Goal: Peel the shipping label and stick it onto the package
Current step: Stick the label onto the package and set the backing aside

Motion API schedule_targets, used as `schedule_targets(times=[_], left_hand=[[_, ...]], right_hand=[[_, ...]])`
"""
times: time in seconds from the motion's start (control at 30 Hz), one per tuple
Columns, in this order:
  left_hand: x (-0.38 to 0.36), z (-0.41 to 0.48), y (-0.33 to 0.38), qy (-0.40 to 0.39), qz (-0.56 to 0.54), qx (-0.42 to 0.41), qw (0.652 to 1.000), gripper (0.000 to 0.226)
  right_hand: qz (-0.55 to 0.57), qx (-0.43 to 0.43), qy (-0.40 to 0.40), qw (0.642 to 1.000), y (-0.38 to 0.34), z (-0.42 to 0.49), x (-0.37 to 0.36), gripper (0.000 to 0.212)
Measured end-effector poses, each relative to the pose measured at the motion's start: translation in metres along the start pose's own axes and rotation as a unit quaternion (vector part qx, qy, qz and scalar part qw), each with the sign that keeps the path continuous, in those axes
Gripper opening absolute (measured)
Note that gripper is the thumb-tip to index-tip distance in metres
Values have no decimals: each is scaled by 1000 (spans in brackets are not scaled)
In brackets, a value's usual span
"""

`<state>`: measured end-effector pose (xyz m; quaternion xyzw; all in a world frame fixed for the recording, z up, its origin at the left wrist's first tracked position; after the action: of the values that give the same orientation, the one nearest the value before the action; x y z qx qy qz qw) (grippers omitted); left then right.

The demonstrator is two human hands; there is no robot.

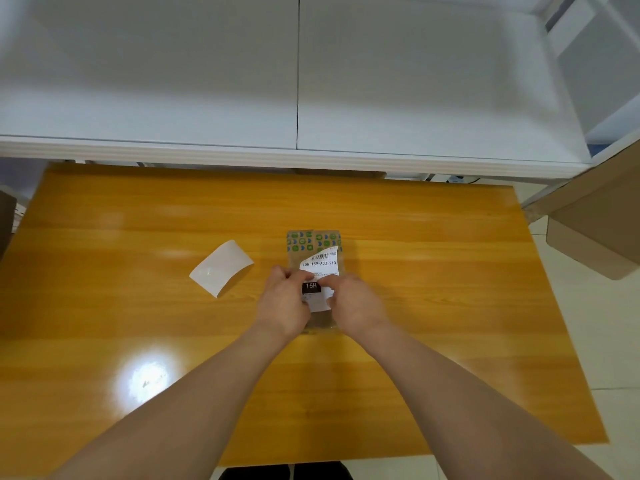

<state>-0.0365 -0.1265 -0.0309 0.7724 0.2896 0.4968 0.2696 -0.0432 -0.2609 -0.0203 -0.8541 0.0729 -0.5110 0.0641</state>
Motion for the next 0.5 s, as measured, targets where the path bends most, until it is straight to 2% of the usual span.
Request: schedule_targets(times=[0.3, 0.5], left_hand=[[3, 4, 10, -15, 168, -68, 983, 58], [3, 8, 14, -27, 220, -90, 971, 56]], right_hand=[[-51, 9, 23, 998, -3, 5, 3, 45], [-30, 13, 21, 999, -5, 5, -1, 48]])
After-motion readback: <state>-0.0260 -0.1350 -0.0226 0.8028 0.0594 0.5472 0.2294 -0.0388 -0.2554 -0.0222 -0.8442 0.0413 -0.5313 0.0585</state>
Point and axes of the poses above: each hand's wrist, its own z-axis towards the middle knuckle, its own x-axis out of the back of the hand, y = z × x, the point moved 3 cm from there along z, towards the middle knuckle, and after that the axes turned 11 degrees about -z, right-handed, at the moved point
